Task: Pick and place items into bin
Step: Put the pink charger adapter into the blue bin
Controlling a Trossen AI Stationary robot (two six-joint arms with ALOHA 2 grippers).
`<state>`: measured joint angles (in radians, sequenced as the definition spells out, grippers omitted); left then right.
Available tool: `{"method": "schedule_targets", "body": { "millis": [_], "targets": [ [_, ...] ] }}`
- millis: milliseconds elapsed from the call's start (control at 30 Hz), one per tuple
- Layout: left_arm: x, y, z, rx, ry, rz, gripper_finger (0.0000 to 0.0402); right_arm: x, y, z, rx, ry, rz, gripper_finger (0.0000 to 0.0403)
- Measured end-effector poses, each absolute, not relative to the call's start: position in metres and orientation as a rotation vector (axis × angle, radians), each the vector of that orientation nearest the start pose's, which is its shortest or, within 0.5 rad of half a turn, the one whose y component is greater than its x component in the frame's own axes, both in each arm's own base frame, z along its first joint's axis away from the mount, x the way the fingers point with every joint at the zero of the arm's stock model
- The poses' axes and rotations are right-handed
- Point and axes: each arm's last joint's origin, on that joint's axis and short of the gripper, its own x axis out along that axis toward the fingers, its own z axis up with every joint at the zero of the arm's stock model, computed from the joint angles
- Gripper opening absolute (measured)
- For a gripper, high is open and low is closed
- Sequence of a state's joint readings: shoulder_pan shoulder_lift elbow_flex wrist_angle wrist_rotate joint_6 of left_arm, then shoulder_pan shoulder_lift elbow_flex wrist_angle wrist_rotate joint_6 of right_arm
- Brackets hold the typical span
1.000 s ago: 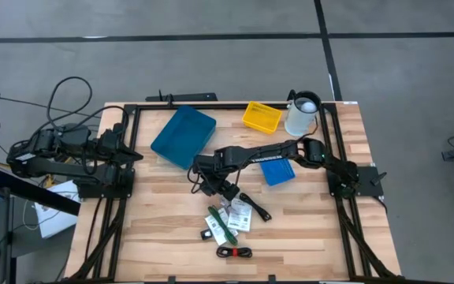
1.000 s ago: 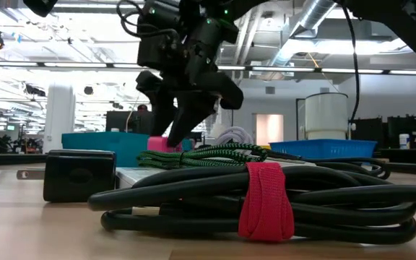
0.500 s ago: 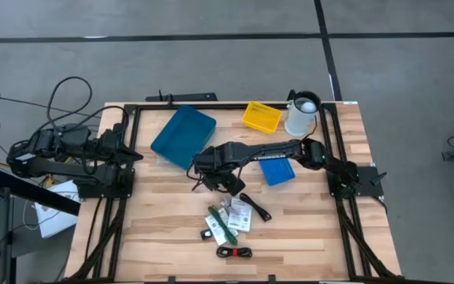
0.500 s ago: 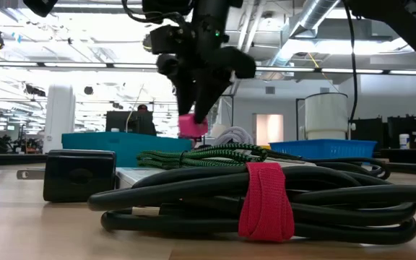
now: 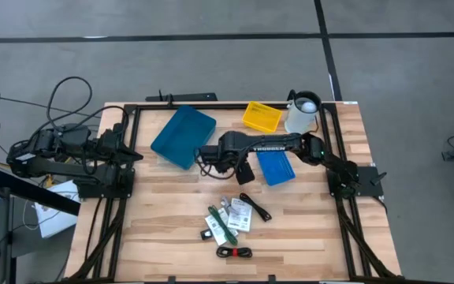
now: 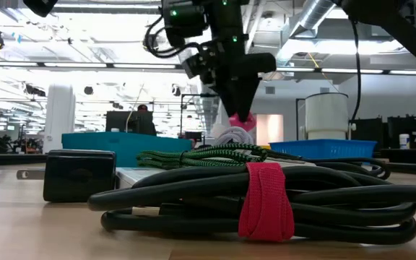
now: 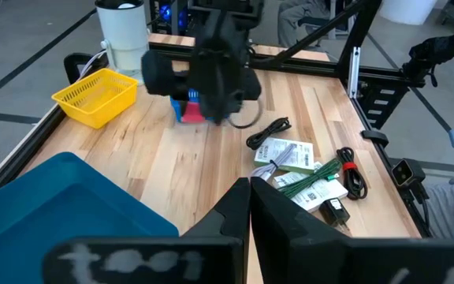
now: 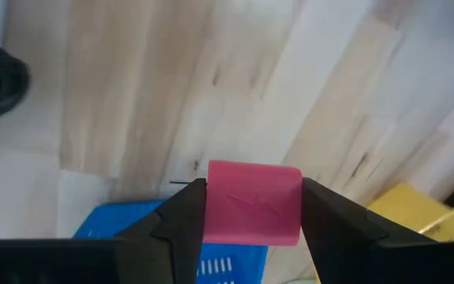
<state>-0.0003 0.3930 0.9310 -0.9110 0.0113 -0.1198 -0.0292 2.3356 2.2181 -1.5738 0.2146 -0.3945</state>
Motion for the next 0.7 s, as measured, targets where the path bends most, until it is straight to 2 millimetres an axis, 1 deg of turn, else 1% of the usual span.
{"method": "schedule_targets", "body": {
  "millis": [133,367,567,700],
  "targets": [
    [0.046,0.0,0.346,-0.12,0.373,0.011,0.0,0.441,-0.031,0.229,-0.417,1.711,0.121,0.0172],
    [0.046,0.0,0.346,-0.121,0.373,0.011,0.0,0.44,-0.044,0.229,-0.366,1.716,0.075,0.0176],
    [0.046,0.0,0.346,-0.12,0.373,0.011,0.0,0.44,-0.045,0.229,-0.352,1.716,0.067,0.0169],
    [0.046,0.0,0.346,-0.12,0.373,0.011,0.0,0.439,-0.043,0.23,-0.355,1.713,0.071,0.0172]
  ]
}}
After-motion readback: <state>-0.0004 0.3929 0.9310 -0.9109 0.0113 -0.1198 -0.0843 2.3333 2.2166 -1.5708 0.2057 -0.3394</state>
